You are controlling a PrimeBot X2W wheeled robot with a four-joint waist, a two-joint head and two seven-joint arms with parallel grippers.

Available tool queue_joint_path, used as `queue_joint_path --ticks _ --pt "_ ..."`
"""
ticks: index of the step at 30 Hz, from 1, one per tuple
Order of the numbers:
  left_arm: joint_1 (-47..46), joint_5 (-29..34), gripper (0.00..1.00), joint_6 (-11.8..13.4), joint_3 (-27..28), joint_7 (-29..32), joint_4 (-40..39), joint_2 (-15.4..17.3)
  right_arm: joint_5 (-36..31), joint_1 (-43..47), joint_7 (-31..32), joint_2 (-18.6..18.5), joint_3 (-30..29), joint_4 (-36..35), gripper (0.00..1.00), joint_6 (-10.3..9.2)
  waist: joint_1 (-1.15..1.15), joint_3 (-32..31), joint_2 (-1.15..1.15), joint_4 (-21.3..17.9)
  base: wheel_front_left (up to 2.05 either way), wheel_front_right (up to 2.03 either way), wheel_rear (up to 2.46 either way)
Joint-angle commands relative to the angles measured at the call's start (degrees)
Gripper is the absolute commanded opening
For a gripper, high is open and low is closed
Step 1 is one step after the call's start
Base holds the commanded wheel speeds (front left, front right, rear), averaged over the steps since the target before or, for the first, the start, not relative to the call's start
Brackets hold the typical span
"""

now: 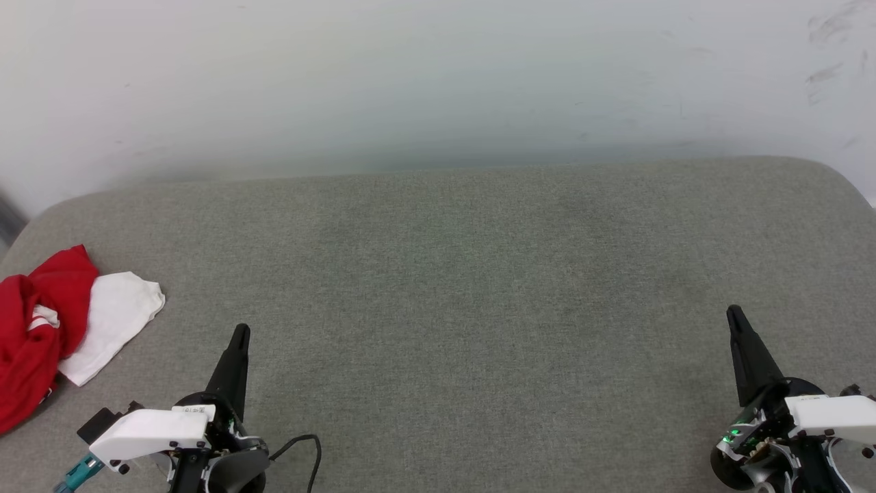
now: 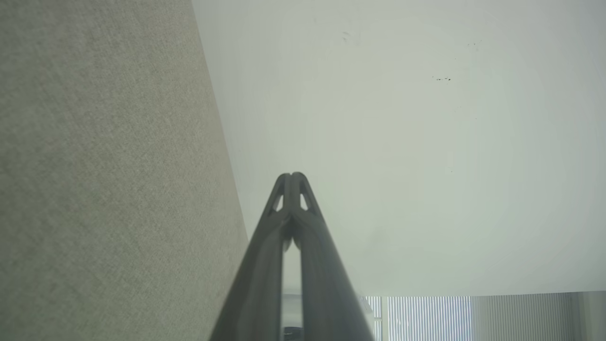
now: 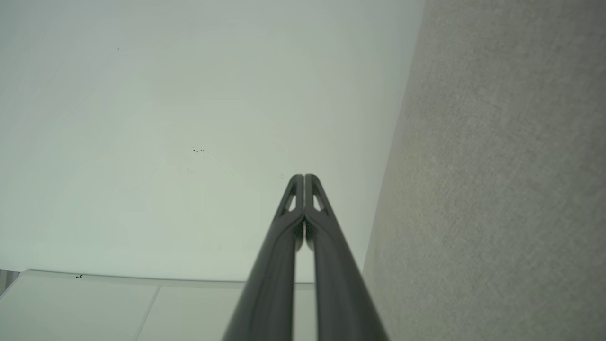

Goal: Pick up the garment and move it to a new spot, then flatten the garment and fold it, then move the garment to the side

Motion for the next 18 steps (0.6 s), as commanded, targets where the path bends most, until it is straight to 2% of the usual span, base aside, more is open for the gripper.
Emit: queue_joint_path --ticks 1,18 --pt "-0.32 0.08 0.0 -0.15 0.14 0.1 -0.04 -0.11 0.06 -0.66 -0.04 0.23 0.04 0.02 0.0 0.0 0.0 0.0 0.0 0.0 0.0 0.0 0.0" --pt "-0.32 0.07 0.0 -0.15 0.12 0.09 -0.04 -0.11 0.06 -0.66 -0.04 0.23 0.04 0.02 0.0 0.0 0.0 0.0 0.0 0.0 0.0 0.0 0.0"
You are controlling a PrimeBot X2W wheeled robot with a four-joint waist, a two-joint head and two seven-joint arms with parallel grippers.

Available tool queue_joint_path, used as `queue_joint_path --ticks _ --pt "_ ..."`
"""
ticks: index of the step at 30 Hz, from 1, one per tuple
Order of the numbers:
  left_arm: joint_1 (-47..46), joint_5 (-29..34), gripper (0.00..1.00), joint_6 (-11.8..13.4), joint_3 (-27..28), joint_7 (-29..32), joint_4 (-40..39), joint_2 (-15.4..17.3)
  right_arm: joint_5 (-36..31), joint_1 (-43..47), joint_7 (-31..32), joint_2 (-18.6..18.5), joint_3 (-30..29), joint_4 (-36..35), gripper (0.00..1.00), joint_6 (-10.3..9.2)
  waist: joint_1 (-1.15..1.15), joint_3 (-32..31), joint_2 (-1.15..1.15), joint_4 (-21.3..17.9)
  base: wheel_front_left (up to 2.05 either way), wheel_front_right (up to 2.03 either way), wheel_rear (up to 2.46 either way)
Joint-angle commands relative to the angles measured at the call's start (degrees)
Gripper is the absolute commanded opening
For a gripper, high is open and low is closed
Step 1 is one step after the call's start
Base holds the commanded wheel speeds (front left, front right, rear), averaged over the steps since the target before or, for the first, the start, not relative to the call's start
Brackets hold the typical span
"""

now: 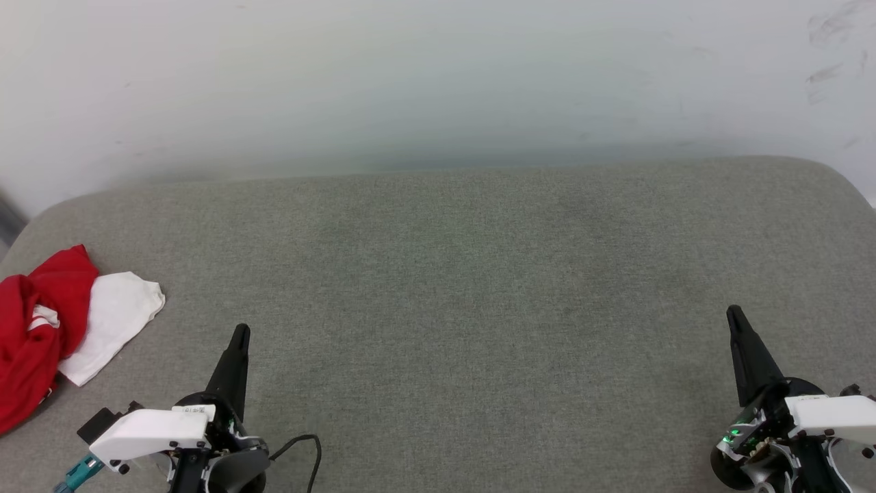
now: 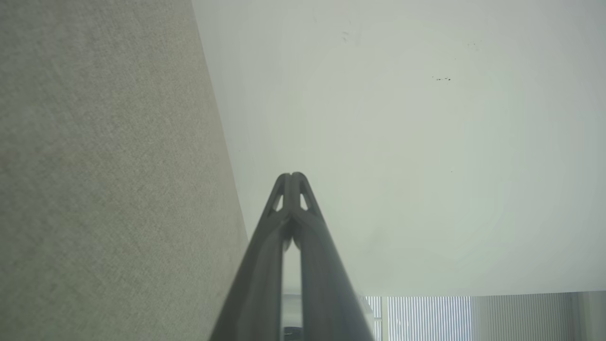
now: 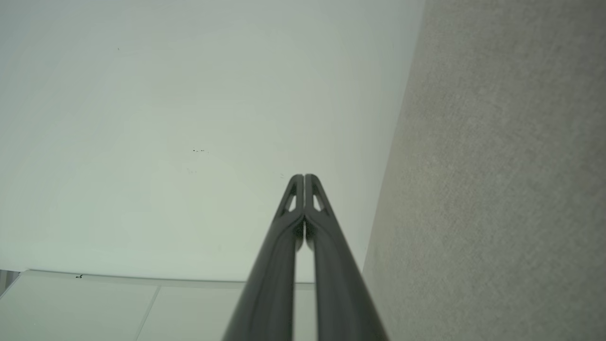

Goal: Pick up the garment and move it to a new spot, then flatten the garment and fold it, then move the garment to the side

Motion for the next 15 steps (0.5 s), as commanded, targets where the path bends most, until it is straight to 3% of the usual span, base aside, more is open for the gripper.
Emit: queue_joint_path --ticks 1,2,15 --pt "-0.32 0.07 0.0 -0.15 0.14 0.09 -0.04 -0.11 0.06 -0.66 -0.04 0.23 0.04 0.02 0.0 0.0 0.0 0.0 0.0 0.0 0.0 0.0 0.0" --pt "0.0 0.0 1.0 0.0 0.0 0.0 0.0 0.0 0.0 0.0 0.0 0.0 0.0 0.0 1.0 0.0 0.0 0.0 0.0 0.0 0.0 0.0 0.0" --pt "0.77 0.82 1.0 0.04 -3.22 -2.98 -1.71 0.0 -1.63 1.59 -2.56 -0.26 1.76 -1.8 1.0 -0.01 0.0 -0.01 0.0 0.02 0.0 0.0 0.0"
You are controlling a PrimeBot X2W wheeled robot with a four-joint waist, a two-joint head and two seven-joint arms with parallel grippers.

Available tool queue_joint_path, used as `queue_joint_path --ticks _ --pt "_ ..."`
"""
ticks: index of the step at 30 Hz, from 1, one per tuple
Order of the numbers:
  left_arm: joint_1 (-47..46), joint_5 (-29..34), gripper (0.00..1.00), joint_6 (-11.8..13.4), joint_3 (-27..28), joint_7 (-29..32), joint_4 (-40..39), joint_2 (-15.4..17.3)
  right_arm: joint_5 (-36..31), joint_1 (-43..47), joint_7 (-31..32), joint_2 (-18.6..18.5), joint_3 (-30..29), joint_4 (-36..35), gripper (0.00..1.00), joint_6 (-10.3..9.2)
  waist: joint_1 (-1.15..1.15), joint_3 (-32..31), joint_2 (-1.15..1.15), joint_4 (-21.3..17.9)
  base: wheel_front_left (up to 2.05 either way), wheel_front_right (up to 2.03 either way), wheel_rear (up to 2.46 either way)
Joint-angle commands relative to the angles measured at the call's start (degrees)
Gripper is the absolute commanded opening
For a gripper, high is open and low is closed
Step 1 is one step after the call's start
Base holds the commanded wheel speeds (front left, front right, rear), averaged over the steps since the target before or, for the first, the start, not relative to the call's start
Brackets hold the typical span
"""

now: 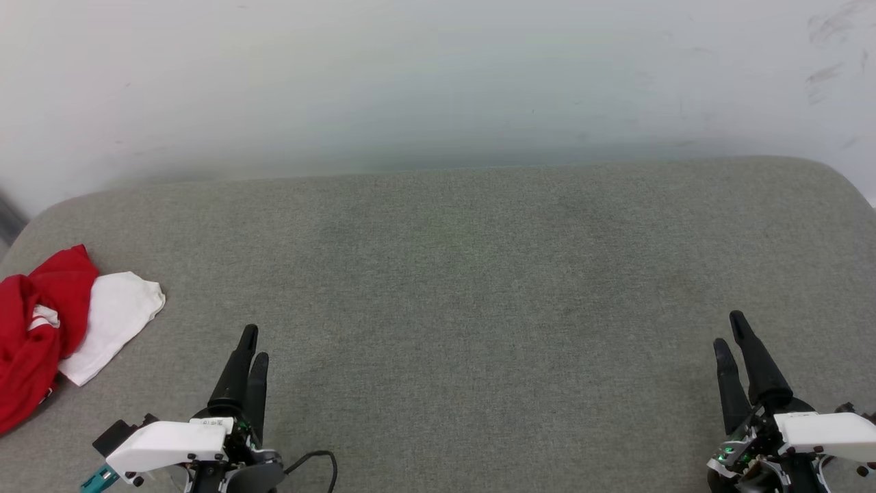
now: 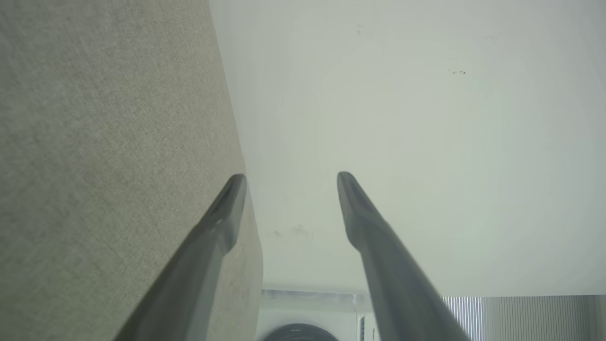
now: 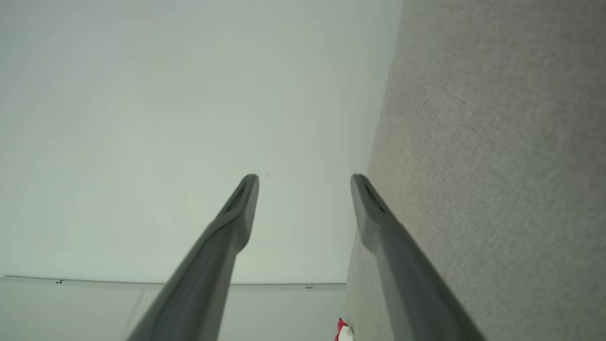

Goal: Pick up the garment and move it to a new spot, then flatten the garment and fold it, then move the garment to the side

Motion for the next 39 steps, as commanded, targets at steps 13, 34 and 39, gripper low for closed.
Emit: queue_joint_path --ticks 13,34,39 --pt "-0.74 8.77 1.0 -0.01 -2.96 -3.65 -4.85 1.24 -10.24 -0.45 -3.91 -2.29 3.09 -4.24 1.0 0.02 0.0 -0.13 0.0 0.11 0.0 0.0 0.0" --pt "0.75 33.51 1.0 -0.01 -3.69 -8.17 -9.0 1.42 -40.11 0.21 -6.27 -1.82 3.57 -9.13 1.0 0.02 0.0 -0.37 0.0 0.14 0.0 0.0 0.0" --pt "1.06 39.2 1.0 -0.01 -4.1 -9.11 -9.14 2.03 -45.36 0.29 -6.38 -1.97 4.11 -9.94 1.0 0.02 0.0 -0.36 0.0 0.16 0.0 0.0 0.0"
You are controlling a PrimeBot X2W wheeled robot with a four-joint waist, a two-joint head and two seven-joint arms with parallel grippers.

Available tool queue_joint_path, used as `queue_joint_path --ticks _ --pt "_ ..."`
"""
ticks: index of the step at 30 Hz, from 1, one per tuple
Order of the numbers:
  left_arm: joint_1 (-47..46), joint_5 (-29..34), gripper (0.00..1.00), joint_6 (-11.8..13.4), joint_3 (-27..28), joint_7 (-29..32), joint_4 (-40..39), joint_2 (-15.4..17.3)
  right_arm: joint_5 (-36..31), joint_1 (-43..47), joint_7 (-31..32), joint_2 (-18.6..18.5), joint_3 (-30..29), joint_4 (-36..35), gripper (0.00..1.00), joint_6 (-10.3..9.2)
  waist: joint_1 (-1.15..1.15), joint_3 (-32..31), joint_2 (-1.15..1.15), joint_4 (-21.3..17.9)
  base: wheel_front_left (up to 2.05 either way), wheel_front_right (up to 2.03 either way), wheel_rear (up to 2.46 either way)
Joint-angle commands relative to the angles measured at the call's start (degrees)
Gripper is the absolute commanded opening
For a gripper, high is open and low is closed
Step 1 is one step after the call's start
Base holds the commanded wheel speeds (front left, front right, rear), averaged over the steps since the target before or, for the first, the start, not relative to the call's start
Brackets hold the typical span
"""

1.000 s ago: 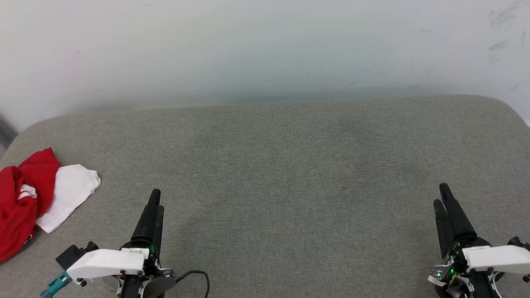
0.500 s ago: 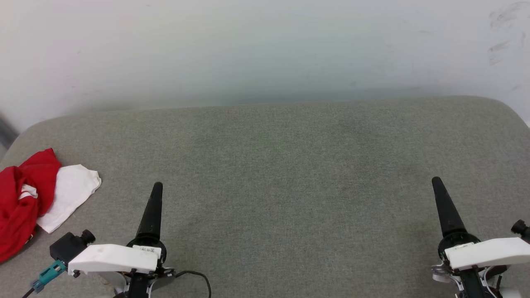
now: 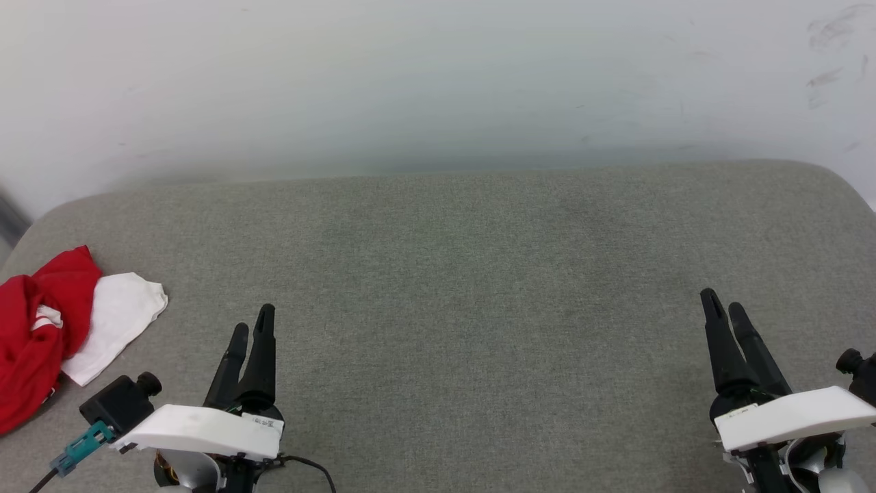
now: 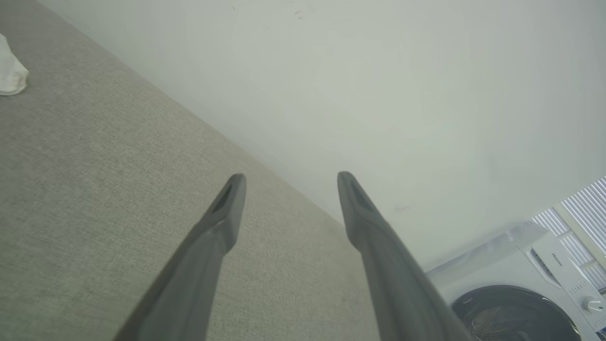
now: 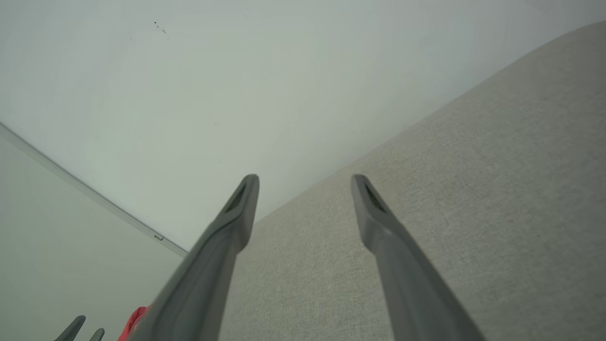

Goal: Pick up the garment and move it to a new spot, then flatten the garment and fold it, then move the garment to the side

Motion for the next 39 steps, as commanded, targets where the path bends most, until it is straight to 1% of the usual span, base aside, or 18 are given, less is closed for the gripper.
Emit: queue_joint_path --ticks 1,16,26,39 --pt "-0.28 2.17 1.0 0.0 -0.24 -0.51 -0.83 0.44 -1.7 -0.39 -0.46 -0.12 0.11 -1.11 1.0 0.01 0.0 0.01 0.0 0.01 0.0 0.0 0.0" --pt "0.61 19.03 1.0 0.0 -0.85 -3.07 -0.3 1.23 -15.65 0.39 0.03 -0.51 0.02 -2.21 1.0 0.01 0.0 -0.17 0.0 0.2 0.0 0.0 0.0" --pt "0.68 26.75 1.0 0.33 -0.81 -4.59 0.77 1.24 -23.82 0.72 -0.18 -0.7 -0.13 -2.29 1.0 0.01 0.0 -0.28 0.0 0.15 0.0 0.0 0.0" --pt "0.86 34.56 1.0 0.81 -0.89 -6.35 2.41 1.25 -32.52 1.27 -0.18 -0.19 -0.39 -2.37 1.0 0.01 0.0 -0.35 0.0 -0.01 0.0 0.0 0.0"
